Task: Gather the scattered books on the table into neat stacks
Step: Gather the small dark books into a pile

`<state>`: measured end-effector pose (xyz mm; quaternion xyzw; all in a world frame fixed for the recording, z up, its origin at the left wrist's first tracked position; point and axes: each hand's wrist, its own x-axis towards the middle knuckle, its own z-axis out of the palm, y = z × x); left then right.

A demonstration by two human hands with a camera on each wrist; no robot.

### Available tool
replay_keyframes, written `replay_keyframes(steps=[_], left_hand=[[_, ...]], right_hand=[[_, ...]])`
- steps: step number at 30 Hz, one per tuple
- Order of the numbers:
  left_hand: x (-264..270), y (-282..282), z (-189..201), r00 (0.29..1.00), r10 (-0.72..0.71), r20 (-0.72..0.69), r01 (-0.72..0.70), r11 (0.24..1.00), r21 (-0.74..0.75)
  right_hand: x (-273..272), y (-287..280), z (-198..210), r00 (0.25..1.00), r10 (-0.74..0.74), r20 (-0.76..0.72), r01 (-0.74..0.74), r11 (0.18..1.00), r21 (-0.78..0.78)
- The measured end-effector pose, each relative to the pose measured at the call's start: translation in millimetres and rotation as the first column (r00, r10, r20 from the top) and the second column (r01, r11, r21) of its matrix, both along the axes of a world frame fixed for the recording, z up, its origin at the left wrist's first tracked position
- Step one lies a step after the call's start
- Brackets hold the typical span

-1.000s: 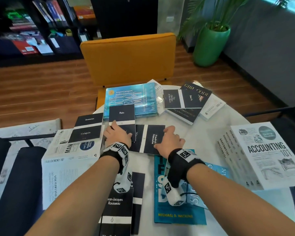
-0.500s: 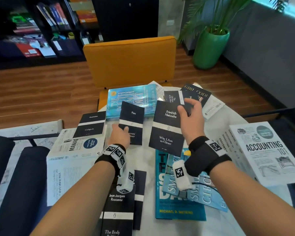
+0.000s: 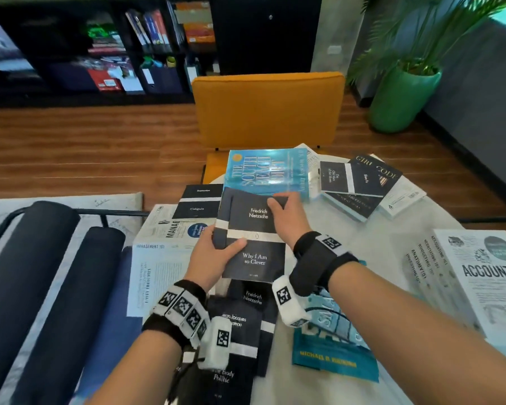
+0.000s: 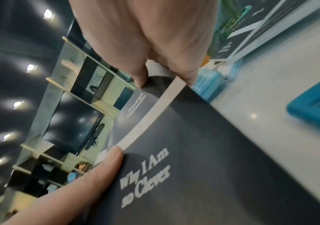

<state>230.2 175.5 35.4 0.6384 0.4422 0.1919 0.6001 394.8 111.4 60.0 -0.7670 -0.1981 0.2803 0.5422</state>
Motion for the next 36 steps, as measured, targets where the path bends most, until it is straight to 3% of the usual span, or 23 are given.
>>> replay_keyframes(steps=[5,10,17,21,26,36], left_hand=[[-51,22,8,0.979,0.203,-0.005,-0.202,0.976,0.085],[-100,47,3,0.915,0.404,-0.005,-0.401,0.908,0.121],[-137,63,-9,0.842,0.536,0.059,-0.538,0.842,0.045],[-144,67,-18,0.837,0.543,0.064,-0.546,0.837,0.041],[-142,65,-23,0.838,0.541,0.064,-0.544,0.839,0.025],[-140,51,-17,0.842,0.537,0.062,-0.538,0.843,0.000]], right_hand=[[-19,37,-4,0.969,0.218,0.115,-0.202,0.970,-0.136],[-22,70,-13,0.925,0.316,0.210,-0.235,0.912,-0.337],[-25,119,-40,0.870,0.470,0.146,-0.287,0.725,-0.626],[-28,136,-50,0.863,0.500,0.070,-0.323,0.654,-0.684],[-25,144,-70,0.900,0.434,-0.025,-0.361,0.714,-0.600],[-21,125,-57,0.938,0.275,-0.209,-0.340,0.839,-0.425]])
